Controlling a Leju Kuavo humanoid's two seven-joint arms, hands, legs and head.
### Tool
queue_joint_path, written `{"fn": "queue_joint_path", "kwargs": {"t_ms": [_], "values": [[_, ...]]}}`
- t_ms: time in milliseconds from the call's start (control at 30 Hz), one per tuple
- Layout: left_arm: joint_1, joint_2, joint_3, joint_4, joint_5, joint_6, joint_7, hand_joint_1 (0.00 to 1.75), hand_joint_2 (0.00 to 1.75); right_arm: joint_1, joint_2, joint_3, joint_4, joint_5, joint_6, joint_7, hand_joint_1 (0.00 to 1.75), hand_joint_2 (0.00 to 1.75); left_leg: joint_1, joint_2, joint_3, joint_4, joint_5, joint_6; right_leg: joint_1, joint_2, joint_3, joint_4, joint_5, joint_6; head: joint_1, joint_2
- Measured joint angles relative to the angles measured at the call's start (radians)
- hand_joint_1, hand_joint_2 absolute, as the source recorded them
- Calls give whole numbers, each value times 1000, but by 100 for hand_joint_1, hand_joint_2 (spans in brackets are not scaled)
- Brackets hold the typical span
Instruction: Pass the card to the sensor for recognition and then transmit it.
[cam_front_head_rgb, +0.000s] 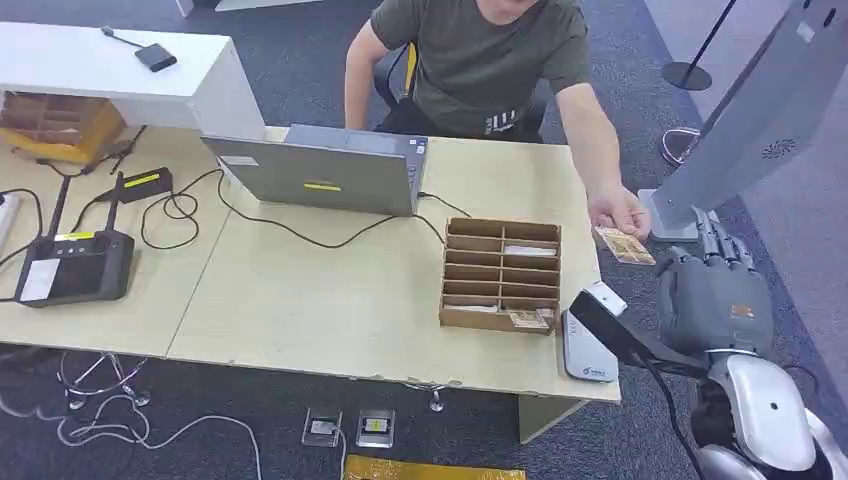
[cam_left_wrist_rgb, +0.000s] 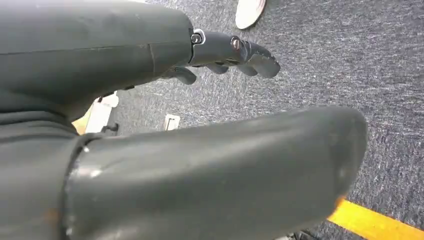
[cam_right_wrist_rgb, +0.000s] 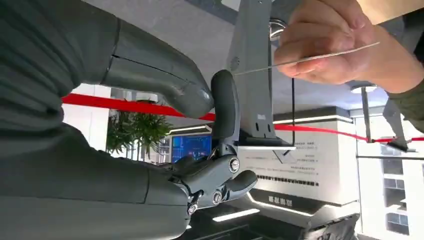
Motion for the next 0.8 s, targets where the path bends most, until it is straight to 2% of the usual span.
{"fn": "queue_joint_path", "kwargs": {"t_ms": [200, 233, 467, 800], "values": [[0, 0, 0, 0, -4, -1, 0, 0, 0, 8, 0, -3, 0, 35, -24, 0, 0, 175, 0, 0, 0, 0, 0, 0, 0, 0, 0, 0, 0, 0, 0, 0], [0, 0, 0, 0, -4, -2, 0, 0, 0, 9, 0, -4, 0, 37, -24, 0, 0, 0, 0, 0, 0, 0, 0, 0, 0, 0, 0, 0, 0, 0, 0, 0], [1, 0, 0, 0, -5, -3, 0, 0, 0, 3, 0, -3, 0, 57, -16, 0, 0, 0, 0, 0, 0, 0, 0, 0, 0, 0, 0, 0, 0, 0, 0, 0], [0, 0, 0, 0, -14, -2, 0, 0, 0, -77, 5, 14, 21, 61, 48, 0, 0, 0, 0, 0, 0, 0, 0, 0, 0, 0, 0, 0, 0, 0, 0, 0]]}}
